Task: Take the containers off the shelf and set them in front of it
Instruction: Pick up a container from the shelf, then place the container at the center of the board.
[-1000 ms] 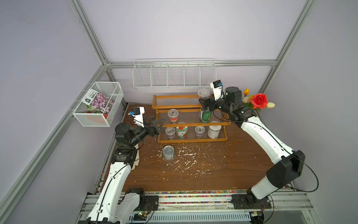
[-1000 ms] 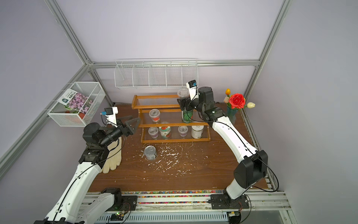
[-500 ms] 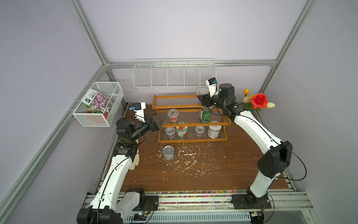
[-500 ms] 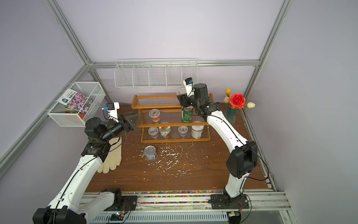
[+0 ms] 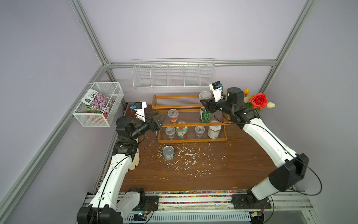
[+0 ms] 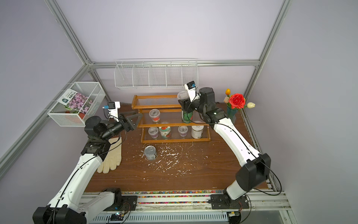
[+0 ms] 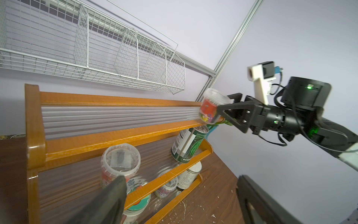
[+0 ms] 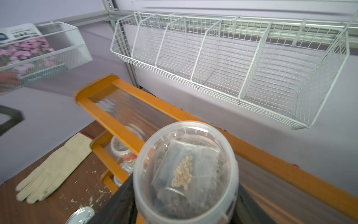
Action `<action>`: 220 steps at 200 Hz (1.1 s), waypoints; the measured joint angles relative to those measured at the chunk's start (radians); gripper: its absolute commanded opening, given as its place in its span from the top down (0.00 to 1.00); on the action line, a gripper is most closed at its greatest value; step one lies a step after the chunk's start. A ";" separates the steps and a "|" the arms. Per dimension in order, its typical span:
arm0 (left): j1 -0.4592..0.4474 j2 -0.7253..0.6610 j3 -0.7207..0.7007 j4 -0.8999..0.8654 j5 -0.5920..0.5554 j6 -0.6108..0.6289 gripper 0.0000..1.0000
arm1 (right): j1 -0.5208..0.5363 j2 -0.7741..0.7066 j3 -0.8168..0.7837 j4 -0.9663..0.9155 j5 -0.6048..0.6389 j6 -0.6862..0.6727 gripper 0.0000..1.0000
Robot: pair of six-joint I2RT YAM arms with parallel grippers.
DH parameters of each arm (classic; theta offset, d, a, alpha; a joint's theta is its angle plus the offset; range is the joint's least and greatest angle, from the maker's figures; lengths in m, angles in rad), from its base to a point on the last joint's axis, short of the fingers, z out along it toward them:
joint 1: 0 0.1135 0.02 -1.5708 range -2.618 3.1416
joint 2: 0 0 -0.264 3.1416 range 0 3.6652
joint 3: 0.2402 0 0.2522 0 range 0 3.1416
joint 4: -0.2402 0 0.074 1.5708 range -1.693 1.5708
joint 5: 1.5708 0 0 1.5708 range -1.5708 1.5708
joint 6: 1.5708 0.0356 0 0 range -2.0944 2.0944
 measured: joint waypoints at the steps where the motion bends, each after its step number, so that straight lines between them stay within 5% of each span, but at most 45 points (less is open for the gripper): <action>1: 0.000 0.000 0.000 -0.001 0.000 0.000 0.08 | 0.002 -0.010 -0.007 0.001 -0.003 0.000 0.43; 50: 0.000 0.000 0.000 -0.055 0.025 0.035 0.08 | 0.136 -0.286 -0.338 0.143 -0.072 0.033 0.42; 88: 0.000 -0.012 0.000 -0.098 0.029 0.058 0.07 | 0.220 -0.349 -0.629 0.330 -0.092 0.103 0.43; 145: 0.000 -0.027 -0.001 -0.139 0.032 0.080 0.07 | 0.354 -0.161 -0.872 0.742 -0.050 0.182 0.43; 220: 0.000 -0.037 -0.021 -0.158 0.033 0.087 0.07 | 0.396 0.178 -0.951 1.090 -0.016 0.222 0.42</action>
